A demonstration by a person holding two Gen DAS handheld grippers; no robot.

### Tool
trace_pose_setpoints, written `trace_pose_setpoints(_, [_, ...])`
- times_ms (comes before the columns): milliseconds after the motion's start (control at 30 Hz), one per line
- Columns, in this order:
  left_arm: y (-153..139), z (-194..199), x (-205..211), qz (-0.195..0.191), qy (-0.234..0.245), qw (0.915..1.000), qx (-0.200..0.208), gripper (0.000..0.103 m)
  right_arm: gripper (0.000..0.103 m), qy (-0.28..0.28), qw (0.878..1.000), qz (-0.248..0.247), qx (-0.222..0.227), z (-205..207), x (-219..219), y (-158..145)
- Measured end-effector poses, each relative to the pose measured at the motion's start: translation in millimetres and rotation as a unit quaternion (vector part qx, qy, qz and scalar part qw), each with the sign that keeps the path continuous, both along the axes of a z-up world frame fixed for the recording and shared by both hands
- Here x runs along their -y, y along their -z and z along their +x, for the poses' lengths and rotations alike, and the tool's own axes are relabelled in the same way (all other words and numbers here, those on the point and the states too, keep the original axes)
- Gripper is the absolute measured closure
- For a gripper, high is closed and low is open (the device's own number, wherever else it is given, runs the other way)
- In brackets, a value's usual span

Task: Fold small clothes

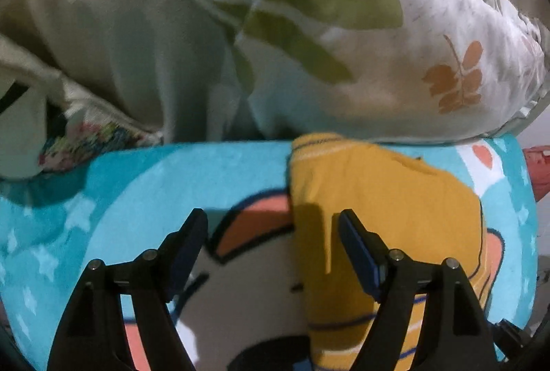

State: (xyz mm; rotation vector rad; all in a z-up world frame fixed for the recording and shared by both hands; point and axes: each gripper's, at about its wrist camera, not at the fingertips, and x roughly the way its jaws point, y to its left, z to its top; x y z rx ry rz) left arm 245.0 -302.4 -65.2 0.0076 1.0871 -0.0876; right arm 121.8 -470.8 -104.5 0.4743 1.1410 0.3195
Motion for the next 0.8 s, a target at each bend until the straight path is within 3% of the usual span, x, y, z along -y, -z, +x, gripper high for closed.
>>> trace_pose_setpoints(133, [18.4, 16.5, 7.6, 0.019, 0.007, 0.9996, -0.02, 0.025, 0.054, 0.011, 1.0, 0.009, -0.002, -0.3, 2.8, 1.3])
trace_pose_setpoints(333, [12.4, -0.5, -8.7, -0.042, -0.008, 0.9982, -0.043, 0.025, 0.055, 0.003, 1.0, -0.012, -0.006, 0.2, -0.4, -3.2])
trace_pose_setpoints(467, [9.3, -34.9, -18.7, -0.082, -0.007, 0.9952, -0.053, 0.023, 0.044, 0.041, 0.999, 0.031, 0.017, -4.1, 20.4, -24.4])
trace_pose_setpoints(567, [17.9, -58.8, -27.5, -0.127, -0.012, 0.9891, -0.074, 0.023, 0.036, 0.068, 0.997, 0.023, 0.024, -0.4, 40.1, -27.0])
trace_pose_setpoints(667, [29.0, -75.7, -37.1, -0.184, -0.016, 0.9792, -0.085, 0.023, 0.036, 0.079, 0.997, 0.012, 0.006, 11.2, 52.5, -14.2])
trace_pose_setpoints(800, [37.2, -86.7, -35.0, -0.226, -0.002, 0.969, -0.1, 0.021, 0.036, 0.062, 0.998, 0.017, -0.013, 27.2, 53.4, 7.3])
